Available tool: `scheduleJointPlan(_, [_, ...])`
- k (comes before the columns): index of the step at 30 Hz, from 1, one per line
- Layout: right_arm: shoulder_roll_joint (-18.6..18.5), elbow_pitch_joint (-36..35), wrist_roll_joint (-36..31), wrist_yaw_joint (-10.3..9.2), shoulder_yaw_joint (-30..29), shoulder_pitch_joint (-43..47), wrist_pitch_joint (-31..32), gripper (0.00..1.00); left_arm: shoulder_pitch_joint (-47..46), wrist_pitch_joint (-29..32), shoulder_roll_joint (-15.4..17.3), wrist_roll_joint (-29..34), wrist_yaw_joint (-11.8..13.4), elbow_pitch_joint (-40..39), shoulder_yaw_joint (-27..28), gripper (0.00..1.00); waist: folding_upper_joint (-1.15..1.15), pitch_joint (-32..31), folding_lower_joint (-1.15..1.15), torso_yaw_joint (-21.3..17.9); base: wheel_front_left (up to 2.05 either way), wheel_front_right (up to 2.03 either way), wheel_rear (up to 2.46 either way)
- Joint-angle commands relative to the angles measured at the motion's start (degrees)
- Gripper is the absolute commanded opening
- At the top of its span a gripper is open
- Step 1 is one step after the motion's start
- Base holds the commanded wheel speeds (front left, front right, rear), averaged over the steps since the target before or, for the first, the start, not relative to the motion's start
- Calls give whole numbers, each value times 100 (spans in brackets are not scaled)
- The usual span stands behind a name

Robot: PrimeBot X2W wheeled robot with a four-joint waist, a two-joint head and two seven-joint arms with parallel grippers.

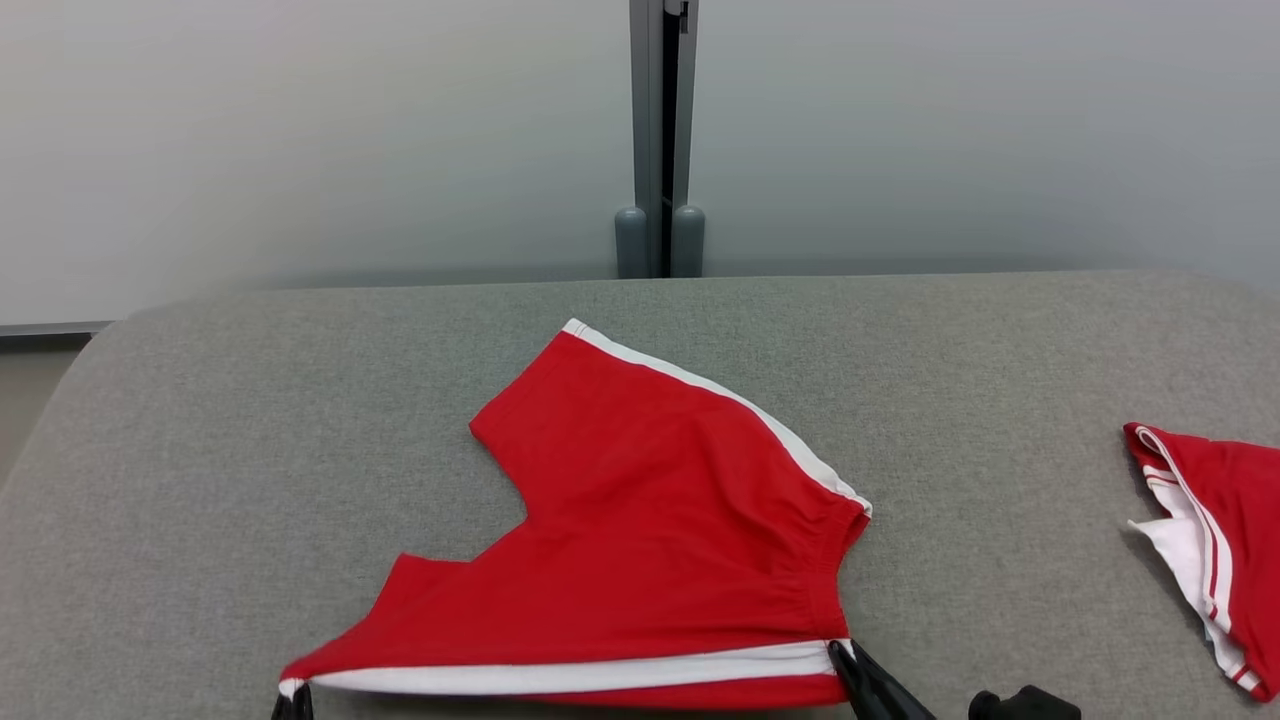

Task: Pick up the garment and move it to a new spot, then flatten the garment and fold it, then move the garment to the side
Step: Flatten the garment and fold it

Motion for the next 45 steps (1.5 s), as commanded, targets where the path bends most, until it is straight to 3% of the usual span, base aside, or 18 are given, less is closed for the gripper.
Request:
scheduleJointPlan(1, [7,-39,64,-14,-116,-52,-31,0,-136,-24,86,84,-27,-166,93,0,3,48,1,-19,0,0,0])
scheduleJointPlan(8, [355,-10,297,-14,-559,-628,-30,0,-1148,-25,317,295,-251,-376,-48,0,3,460,1,-122,0,0,0])
scheduleJointPlan(19, [780,329,392,-14,-1169,-1616,-31,0,-3351,123,938,515,-453,526,-812,0,3,1351,1,-560,0,0,0])
scheduleJointPlan(31, [835,646,737,-9,-813,-2487,-29,0,-5277,865,1494,216,-471,1497,-2090,0,3,2099,1,-983,0,0,0])
scheduleJointPlan(41, [834,966,934,-9,-444,-2906,-28,0,-6193,1211,1703,163,-473,2477,-2636,0,3,2479,1,-1225,0,0,0])
scheduleJointPlan(45, [828,822,883,-9,-597,-2983,-29,0,-6393,1152,1676,206,-441,2825,-2706,0,3,2598,1,-1286,0,0,0])
